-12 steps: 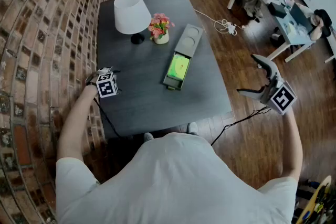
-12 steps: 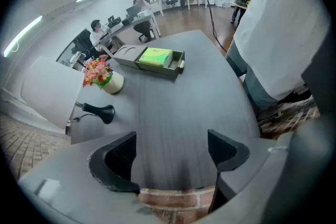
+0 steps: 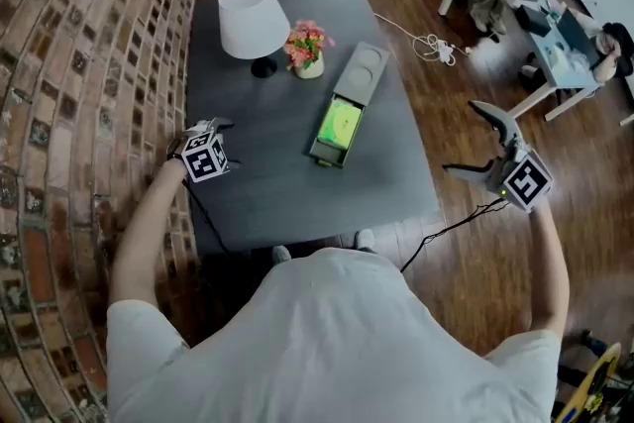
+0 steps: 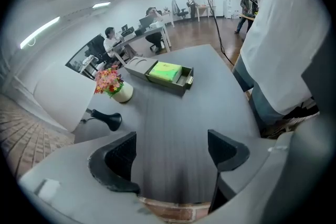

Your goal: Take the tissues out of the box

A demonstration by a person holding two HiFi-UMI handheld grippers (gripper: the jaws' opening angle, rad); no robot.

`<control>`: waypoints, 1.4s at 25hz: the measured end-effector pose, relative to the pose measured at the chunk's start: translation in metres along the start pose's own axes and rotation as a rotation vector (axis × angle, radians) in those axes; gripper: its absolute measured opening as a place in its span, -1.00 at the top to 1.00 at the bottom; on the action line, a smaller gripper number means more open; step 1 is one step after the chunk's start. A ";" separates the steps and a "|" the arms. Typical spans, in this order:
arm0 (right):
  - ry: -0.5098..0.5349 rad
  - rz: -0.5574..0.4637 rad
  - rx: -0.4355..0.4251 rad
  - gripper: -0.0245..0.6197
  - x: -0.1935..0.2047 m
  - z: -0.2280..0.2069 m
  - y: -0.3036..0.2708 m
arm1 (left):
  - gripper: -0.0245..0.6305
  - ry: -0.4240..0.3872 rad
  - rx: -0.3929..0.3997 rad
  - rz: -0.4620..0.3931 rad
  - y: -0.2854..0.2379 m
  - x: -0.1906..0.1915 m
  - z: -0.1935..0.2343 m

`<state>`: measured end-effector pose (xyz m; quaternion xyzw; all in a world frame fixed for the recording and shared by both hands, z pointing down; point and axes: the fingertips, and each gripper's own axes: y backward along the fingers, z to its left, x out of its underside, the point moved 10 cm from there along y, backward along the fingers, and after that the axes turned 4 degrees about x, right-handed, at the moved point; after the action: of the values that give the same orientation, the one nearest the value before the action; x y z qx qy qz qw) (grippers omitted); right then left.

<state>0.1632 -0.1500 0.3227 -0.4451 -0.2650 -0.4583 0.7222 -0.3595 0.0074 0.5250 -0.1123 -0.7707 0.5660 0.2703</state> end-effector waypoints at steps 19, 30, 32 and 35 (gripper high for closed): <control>-0.087 -0.048 -0.012 -0.65 0.041 -0.008 -0.034 | -0.39 0.076 -0.047 -0.155 0.007 -0.031 -0.011; -0.156 -0.084 0.015 -0.65 0.065 -0.007 -0.049 | -0.52 0.174 -0.047 -0.260 0.005 -0.044 -0.019; -0.185 -0.097 0.030 -0.65 0.071 -0.005 -0.050 | -0.55 0.202 -0.048 -0.296 0.002 -0.047 -0.020; -0.230 -0.113 0.059 -0.65 0.083 0.001 -0.051 | -0.59 0.221 -0.043 -0.324 -0.004 -0.052 -0.022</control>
<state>0.1542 -0.1939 0.4086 -0.4578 -0.3841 -0.4364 0.6727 -0.3039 -0.0006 0.5187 -0.0541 -0.7563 0.4827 0.4382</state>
